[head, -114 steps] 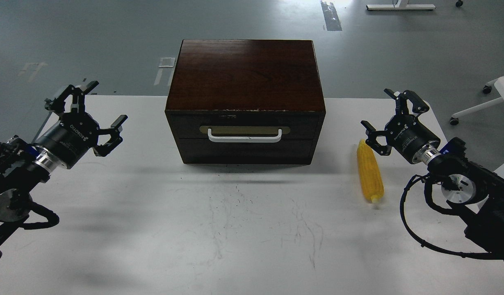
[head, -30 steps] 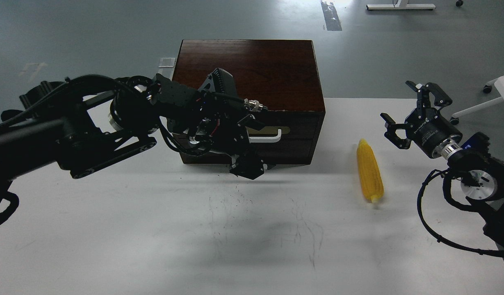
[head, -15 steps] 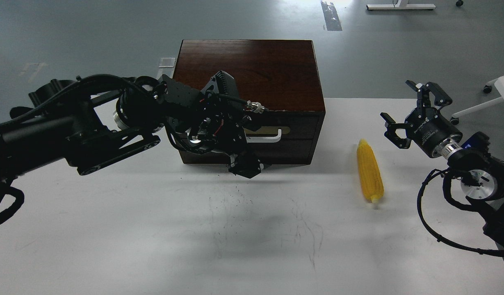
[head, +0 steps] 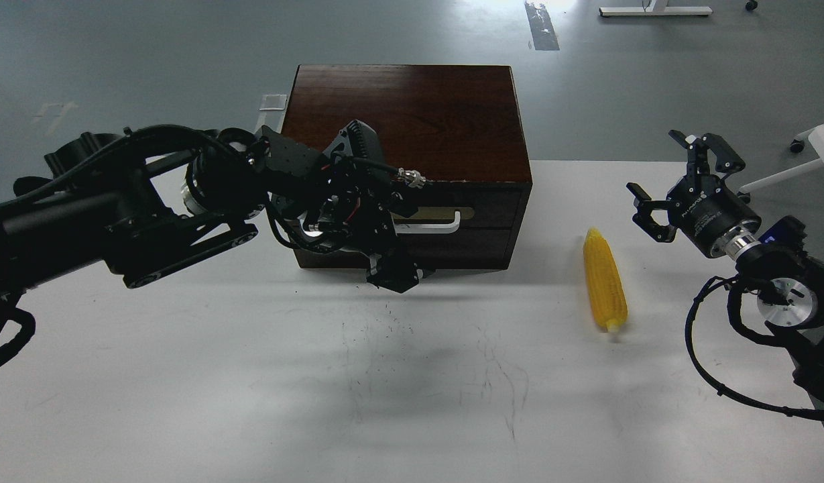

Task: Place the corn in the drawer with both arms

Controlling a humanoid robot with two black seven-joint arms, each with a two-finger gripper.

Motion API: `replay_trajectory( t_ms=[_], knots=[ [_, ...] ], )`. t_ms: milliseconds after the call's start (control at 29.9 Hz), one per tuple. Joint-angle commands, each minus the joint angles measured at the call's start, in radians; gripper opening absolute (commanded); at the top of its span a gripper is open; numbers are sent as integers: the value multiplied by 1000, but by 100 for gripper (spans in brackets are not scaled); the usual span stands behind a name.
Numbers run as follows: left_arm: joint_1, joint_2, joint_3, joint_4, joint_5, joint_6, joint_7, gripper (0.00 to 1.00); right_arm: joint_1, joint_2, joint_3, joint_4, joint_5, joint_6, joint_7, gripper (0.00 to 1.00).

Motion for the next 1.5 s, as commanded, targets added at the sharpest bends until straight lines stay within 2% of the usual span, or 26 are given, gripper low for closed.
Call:
replay_trajectory(
  t_ms=[0, 1003, 1471],
  knots=[
    [1, -1, 0, 5, 0, 0, 0, 99, -2, 0, 0, 0, 0, 0, 0, 100],
    [12, -27, 17, 39, 0, 0, 0, 99, -3, -22, 2, 0, 0, 0, 0, 100],
    [-2, -11, 78, -87, 0, 0, 0, 99, -3, -23, 2, 3, 0, 0, 0, 100]
  ],
)
